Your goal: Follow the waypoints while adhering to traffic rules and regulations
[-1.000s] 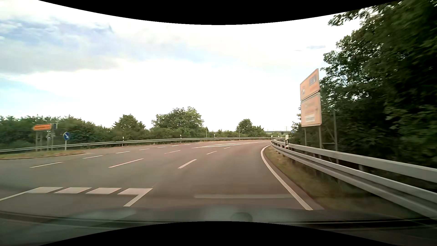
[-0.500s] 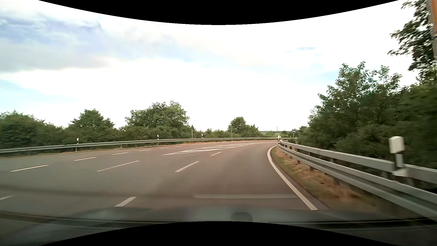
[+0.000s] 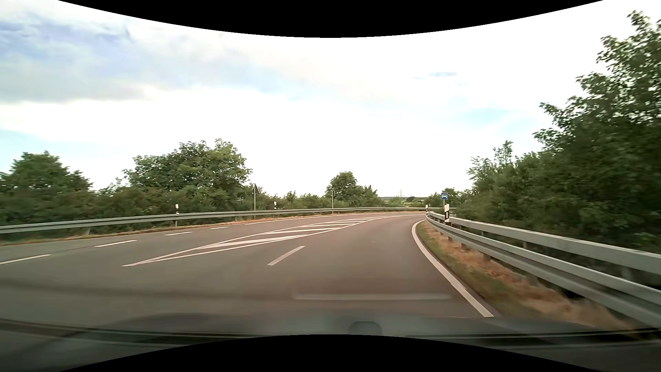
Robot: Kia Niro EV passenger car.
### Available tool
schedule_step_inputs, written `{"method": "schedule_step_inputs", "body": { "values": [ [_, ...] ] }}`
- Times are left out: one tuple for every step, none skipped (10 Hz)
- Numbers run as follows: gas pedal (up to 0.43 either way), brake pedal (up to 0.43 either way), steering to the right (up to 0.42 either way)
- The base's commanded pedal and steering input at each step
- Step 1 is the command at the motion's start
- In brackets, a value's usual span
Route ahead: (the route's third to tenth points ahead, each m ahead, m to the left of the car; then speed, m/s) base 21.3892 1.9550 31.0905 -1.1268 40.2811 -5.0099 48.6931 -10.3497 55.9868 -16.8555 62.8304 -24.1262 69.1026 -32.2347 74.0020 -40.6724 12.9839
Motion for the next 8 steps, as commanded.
{"method": "schedule_step_inputs", "body": {
  "values": [
    [0.059, 0.0, 0.051],
    [0.059, 0.0, 0.053],
    [0.059, 0.0, 0.055],
    [0.059, 0.0, 0.057],
    [0.059, 0.0, 0.059],
    [0.059, 0.0, 0.059],
    [0.059, 0.0, 0.059],
    [0.059, 0.0, 0.06]
  ]
}}
